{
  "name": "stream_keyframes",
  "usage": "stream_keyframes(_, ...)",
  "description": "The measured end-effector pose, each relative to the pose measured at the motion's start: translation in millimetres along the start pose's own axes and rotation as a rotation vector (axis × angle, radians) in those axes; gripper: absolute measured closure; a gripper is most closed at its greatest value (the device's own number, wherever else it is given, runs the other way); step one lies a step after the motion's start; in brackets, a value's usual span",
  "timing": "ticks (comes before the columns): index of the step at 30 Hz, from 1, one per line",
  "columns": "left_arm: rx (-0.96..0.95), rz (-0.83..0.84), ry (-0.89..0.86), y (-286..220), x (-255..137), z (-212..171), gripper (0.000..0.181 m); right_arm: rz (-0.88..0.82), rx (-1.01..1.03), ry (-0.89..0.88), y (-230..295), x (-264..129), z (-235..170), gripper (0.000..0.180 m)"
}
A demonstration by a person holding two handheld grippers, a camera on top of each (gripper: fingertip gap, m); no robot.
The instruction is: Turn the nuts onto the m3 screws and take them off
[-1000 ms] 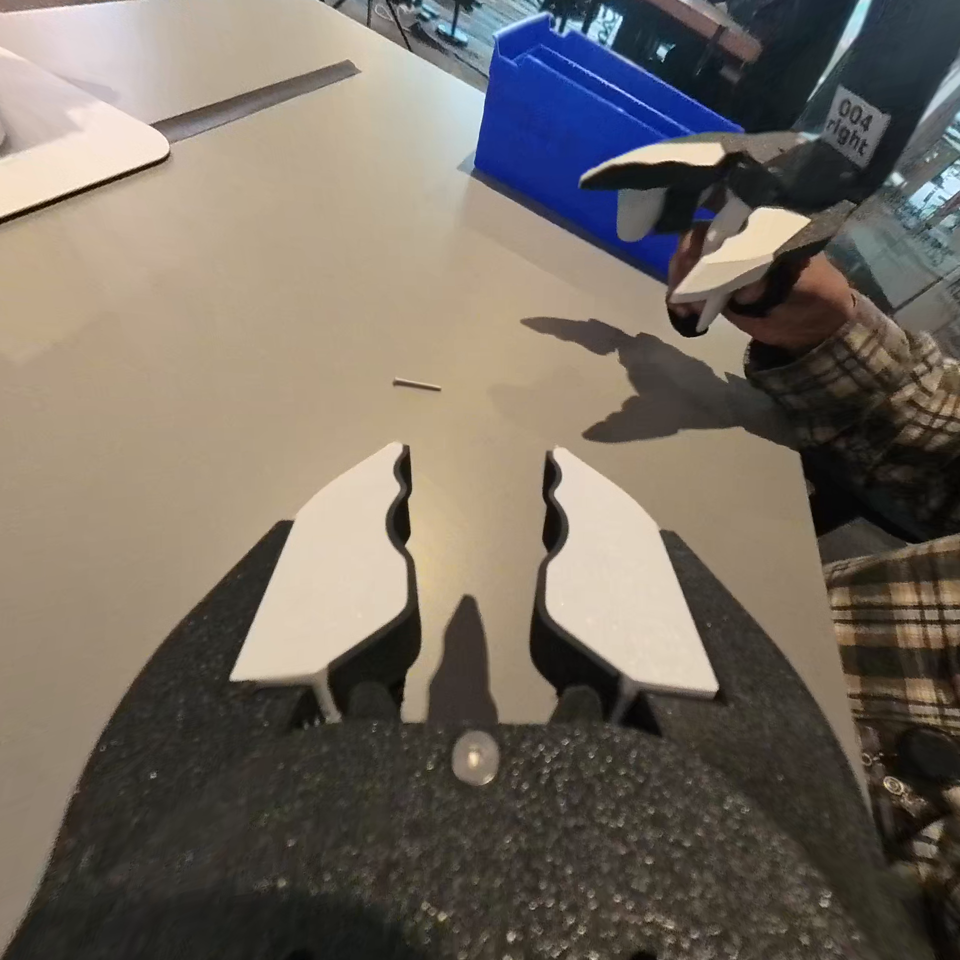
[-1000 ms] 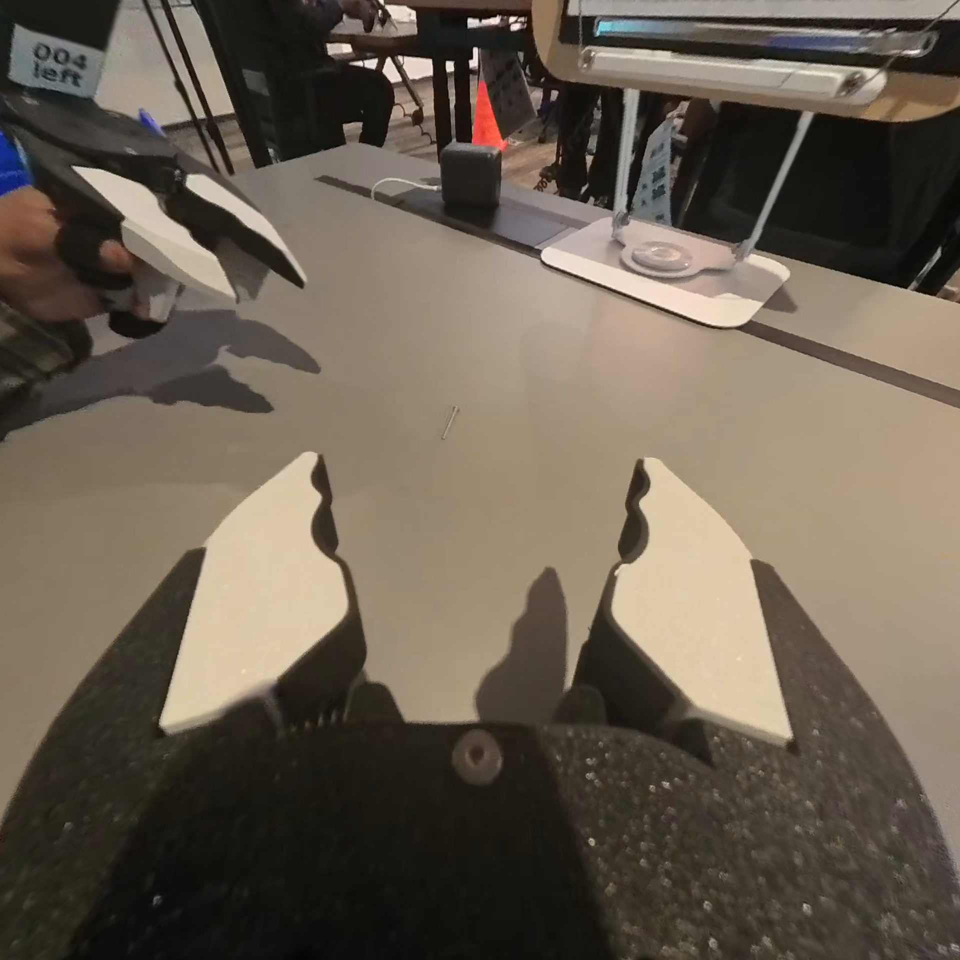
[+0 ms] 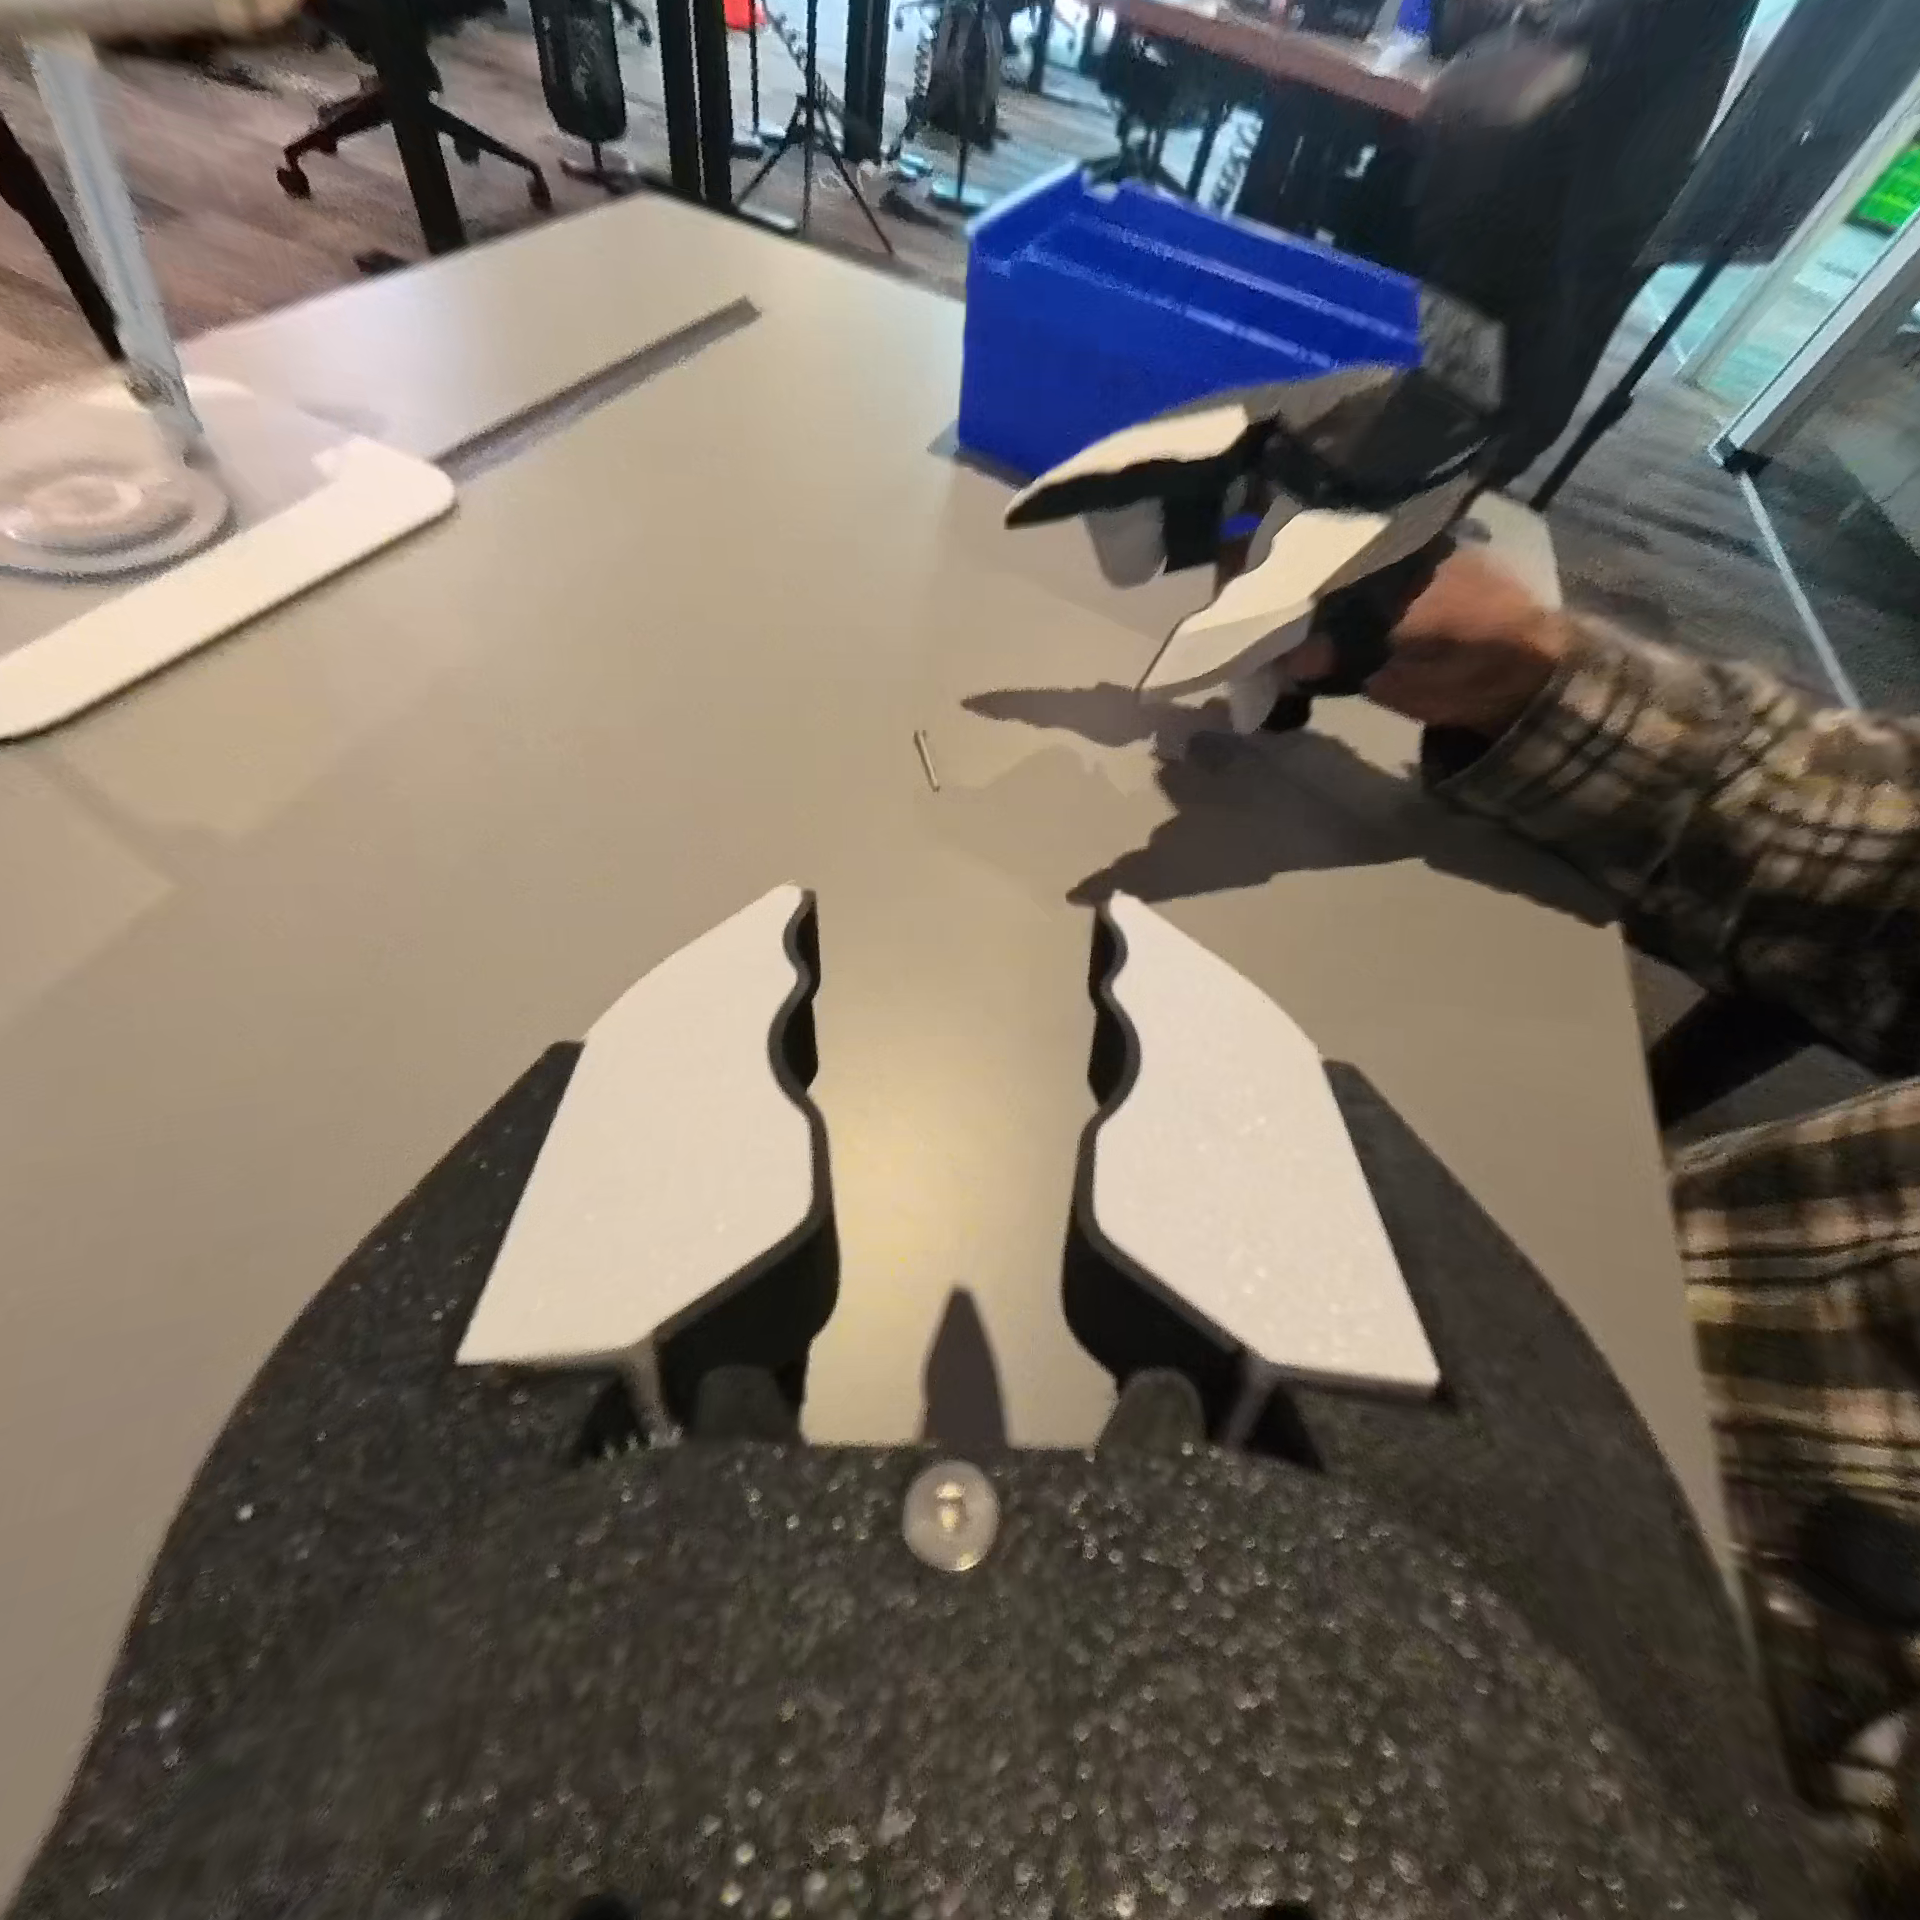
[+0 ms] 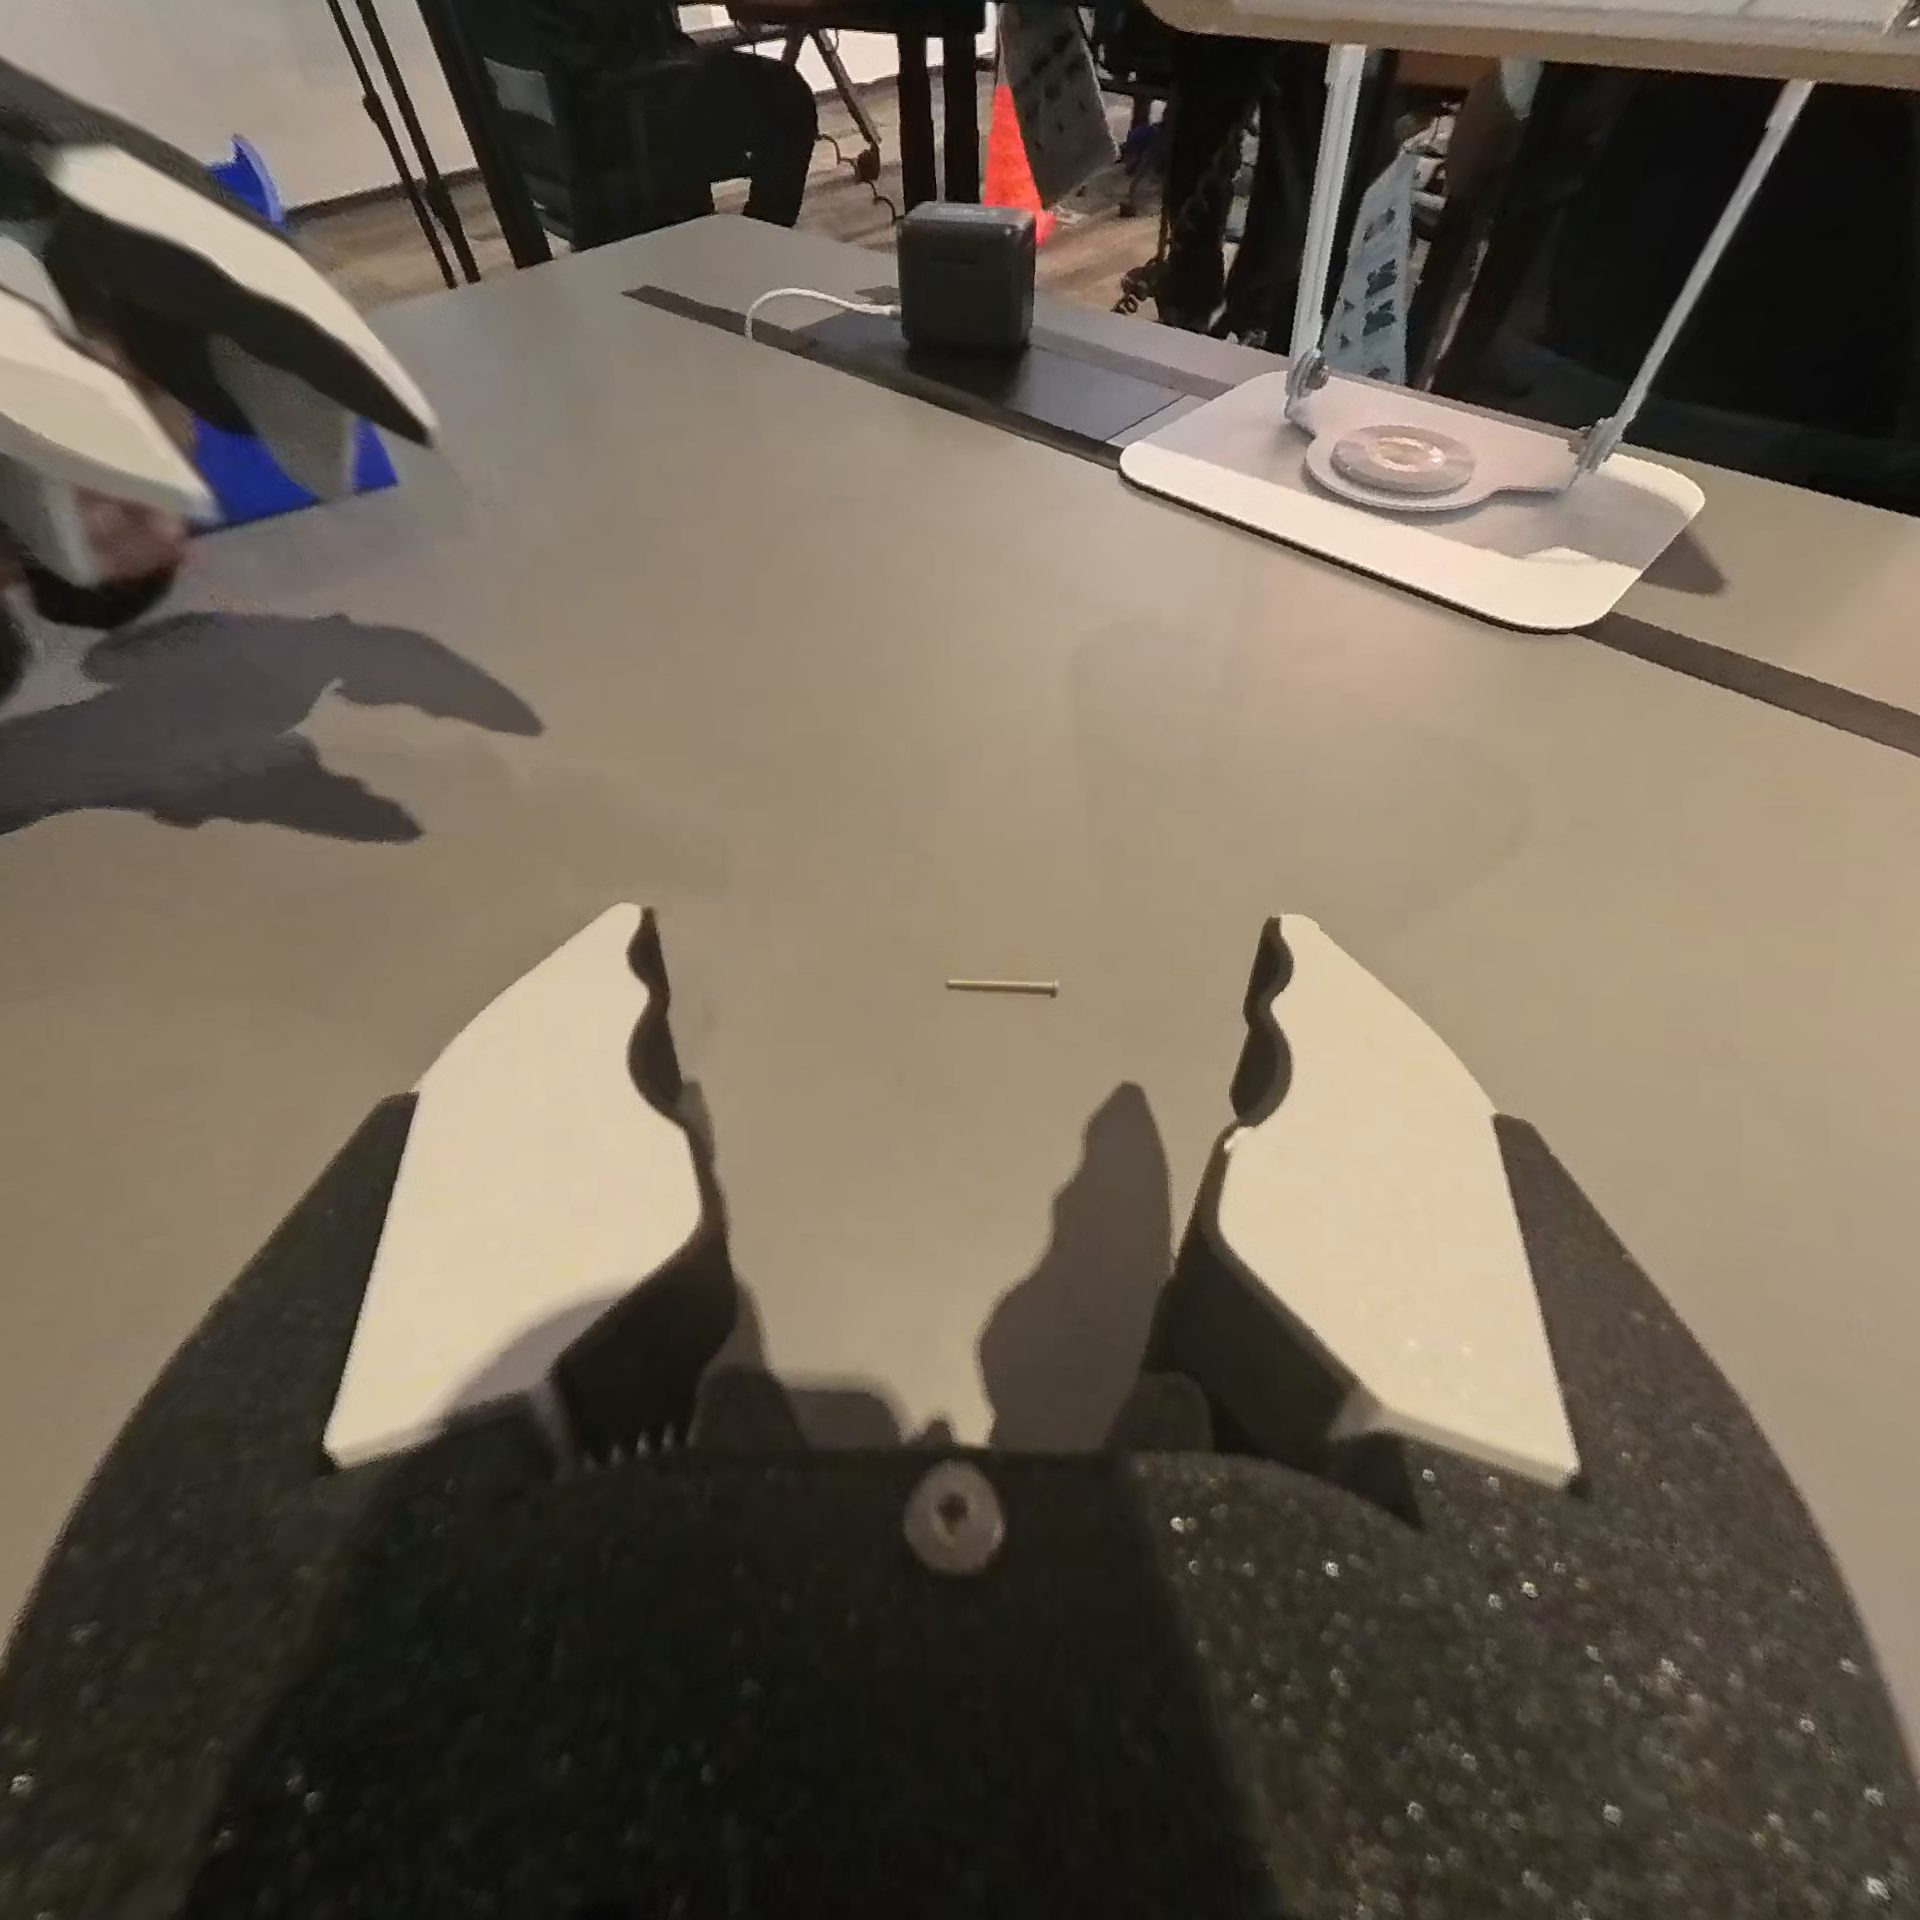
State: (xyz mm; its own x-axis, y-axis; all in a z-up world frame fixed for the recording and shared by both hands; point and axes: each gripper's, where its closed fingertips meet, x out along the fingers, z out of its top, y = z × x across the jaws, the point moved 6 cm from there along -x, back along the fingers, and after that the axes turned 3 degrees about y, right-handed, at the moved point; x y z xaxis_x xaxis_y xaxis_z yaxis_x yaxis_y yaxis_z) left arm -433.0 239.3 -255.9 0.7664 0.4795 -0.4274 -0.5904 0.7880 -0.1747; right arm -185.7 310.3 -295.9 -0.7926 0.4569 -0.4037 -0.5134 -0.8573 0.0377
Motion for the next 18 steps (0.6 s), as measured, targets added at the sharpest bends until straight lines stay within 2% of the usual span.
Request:
stream_keyframes(4, 0.033, 0.139, 0.038, -19, -58, 32, 0.128, -0.002, 0.018, -0.026, -5, -1, -2, 0.074)
stream_keyframes(9, 0.115, 0.572, 0.197, -2, -181, 51, 0.12, 0.016, 0.029, -0.043, -5, 1, -3, 0.074)
stream_keyframes(11, 0.087, 0.713, 0.295, 19, -232, 45, 0.121, 0.022, 0.027, -0.05, -3, 1, -2, 0.074)
stream_keyframes(13, -0.003, 0.787, 0.4, 47, -274, 32, 0.121, 0.03, 0.025, -0.054, -1, 2, -1, 0.074)
stream_keyframes(18, -0.337, 0.895, 0.714, 133, -350, -36, 0.121, 0.033, 0.024, -0.066, 1, 1, 1, 0.074)
